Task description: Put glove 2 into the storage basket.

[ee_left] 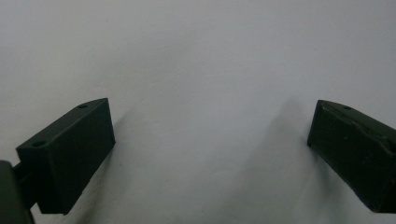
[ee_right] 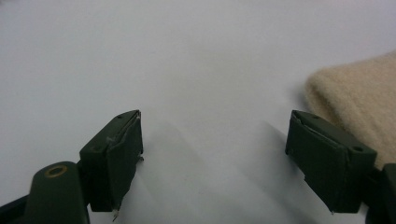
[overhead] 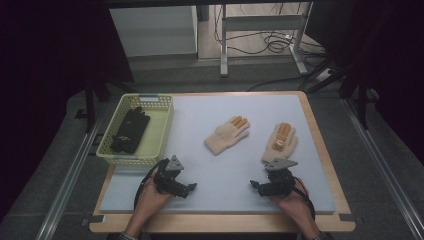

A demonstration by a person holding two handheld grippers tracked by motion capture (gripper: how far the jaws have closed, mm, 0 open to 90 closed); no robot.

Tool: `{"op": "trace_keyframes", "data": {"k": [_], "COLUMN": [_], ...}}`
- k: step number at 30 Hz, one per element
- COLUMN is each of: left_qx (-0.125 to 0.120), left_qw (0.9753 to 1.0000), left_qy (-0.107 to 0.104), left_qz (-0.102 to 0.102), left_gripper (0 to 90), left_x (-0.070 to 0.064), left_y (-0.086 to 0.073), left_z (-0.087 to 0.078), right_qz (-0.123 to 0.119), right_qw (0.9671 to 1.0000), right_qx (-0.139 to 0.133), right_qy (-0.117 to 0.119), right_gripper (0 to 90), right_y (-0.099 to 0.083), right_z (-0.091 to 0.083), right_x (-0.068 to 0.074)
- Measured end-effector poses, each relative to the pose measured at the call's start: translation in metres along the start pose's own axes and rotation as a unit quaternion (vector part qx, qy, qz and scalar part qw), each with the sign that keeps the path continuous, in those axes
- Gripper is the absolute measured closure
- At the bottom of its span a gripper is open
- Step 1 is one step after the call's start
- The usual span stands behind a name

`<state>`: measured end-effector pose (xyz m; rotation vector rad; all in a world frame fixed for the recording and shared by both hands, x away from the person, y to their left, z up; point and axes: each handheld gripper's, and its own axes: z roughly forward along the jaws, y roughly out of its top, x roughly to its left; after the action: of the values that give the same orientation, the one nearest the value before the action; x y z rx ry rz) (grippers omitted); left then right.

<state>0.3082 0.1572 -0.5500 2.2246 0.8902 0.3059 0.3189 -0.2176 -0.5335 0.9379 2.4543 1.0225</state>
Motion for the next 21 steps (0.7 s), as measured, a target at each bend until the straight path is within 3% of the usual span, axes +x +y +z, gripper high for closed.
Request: {"op": "trace_keyframes", "data": {"k": [5,11,12,17,21], "left_qx": [-0.001,-0.002,-0.002,-0.002,-0.002], "left_qw": [1.0000,1.0000,1.0000,1.0000,1.0000], "left_qy": [0.002,0.002,0.002,0.002,0.002], "left_qz": [0.001,0.001,0.001,0.000,0.001], "left_gripper": [0.9,1.1,1.1,1.2,1.2], "left_x": [0.000,0.000,0.000,0.000,0.000], "left_y": [0.000,-0.001,-0.001,-0.001,-0.001], "left_z": [0.000,0.000,0.000,0.000,0.000], "right_qz": [0.002,0.020,0.033,0.037,0.038], "right_qw": [1.0000,0.9998,0.9994,0.9991,0.9990], "right_qx": [0.000,0.003,-0.002,-0.014,-0.014], "right_qy": [0.001,0.004,0.011,0.011,0.019], "right_gripper": [20.3,29.3,29.9,30.6,39.1], "right_y": [0.000,0.004,0.008,0.023,0.041], "right_z": [-0.001,-0.006,-0.006,-0.001,0.015], "right_x": [0.000,-0.003,-0.005,-0.007,-0.011]}}
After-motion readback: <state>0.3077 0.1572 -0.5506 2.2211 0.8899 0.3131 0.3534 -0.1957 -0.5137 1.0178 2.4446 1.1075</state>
